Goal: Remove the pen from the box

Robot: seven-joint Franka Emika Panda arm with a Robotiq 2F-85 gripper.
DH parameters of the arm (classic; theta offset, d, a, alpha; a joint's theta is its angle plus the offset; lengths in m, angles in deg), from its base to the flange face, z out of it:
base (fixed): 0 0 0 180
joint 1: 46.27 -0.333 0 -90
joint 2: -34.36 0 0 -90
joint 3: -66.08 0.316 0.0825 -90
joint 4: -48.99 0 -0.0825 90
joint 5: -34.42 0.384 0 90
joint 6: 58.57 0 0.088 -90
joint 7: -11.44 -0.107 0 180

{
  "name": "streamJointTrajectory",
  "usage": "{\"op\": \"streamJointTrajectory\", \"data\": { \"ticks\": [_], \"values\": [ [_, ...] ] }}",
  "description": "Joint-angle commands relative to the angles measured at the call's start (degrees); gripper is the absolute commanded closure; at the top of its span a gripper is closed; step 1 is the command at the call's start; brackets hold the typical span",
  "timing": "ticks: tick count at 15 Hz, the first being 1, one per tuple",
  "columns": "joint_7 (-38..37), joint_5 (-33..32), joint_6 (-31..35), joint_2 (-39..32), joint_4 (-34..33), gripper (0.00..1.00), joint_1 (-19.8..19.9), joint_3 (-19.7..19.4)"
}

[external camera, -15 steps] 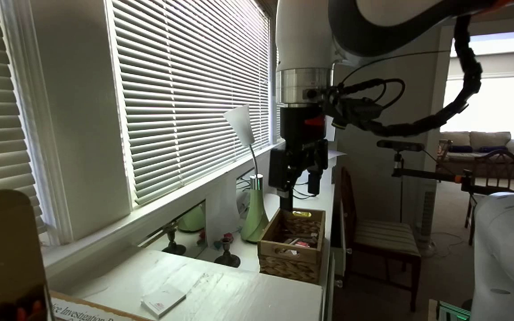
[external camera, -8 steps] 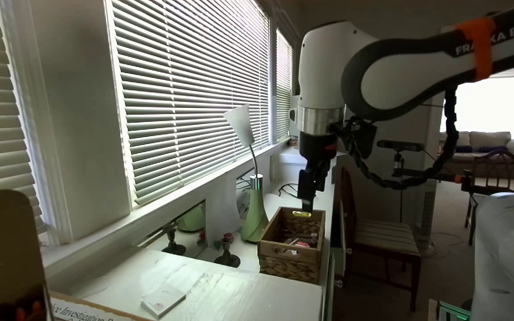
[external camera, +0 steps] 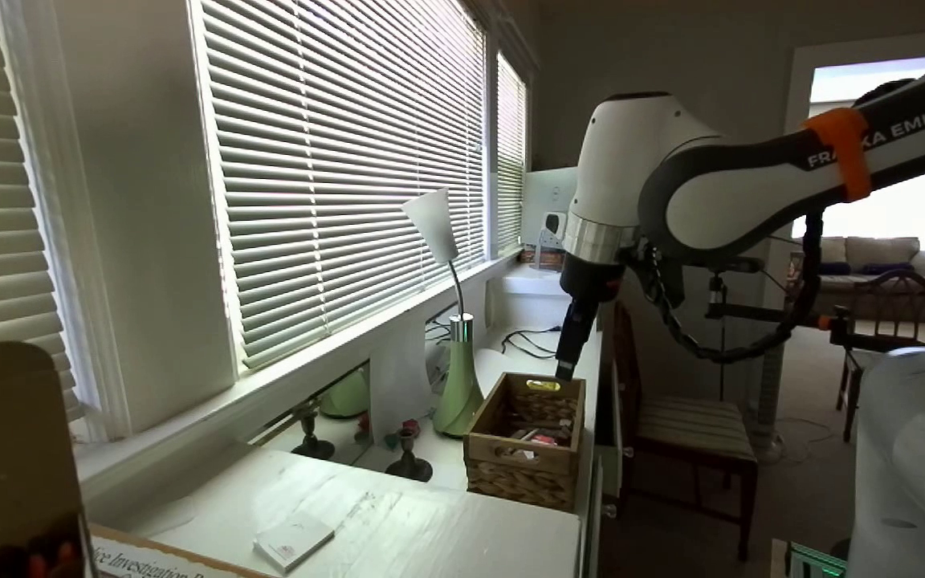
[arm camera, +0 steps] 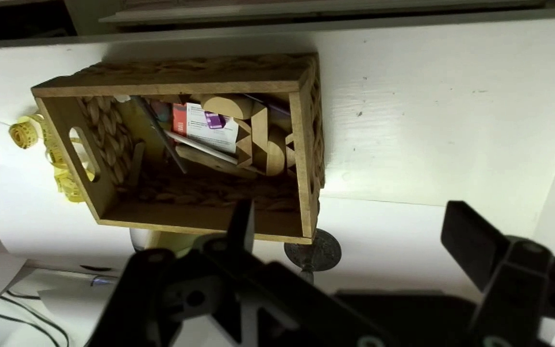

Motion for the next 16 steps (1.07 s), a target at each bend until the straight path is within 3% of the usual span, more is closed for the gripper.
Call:
{"op": "streamJointTrajectory", "data": {
  "ticks": [1, 3, 7, 11, 13, 14, 16],
  "values": [
    [0.43, 0.56, 0.01, 0.09, -0.06, 0.0, 0.59, 0.62],
    [1.44, -0.44, 0.89, 0.11, -0.08, 0.0, 1.12, 0.06],
    [2.04, -9.06, 3.5, -0.64, -0.29, 0.0, 7.85, -0.55],
    [11.1, -19.98, 13.35, -3.83, -0.21, 0.0, 11.77, -4.55],
    [16.6, -22.26, 22.18, -6.74, -0.09, 0.0, 11.49, -8.83],
    [12.97, -19.27, 16.52, -3.43, -0.05, 0.0, 11.67, -5.98],
    [15.98, -20.29, 20.61, -5.52, -0.06, 0.0, 11.82, -8.18]
  ]
}}
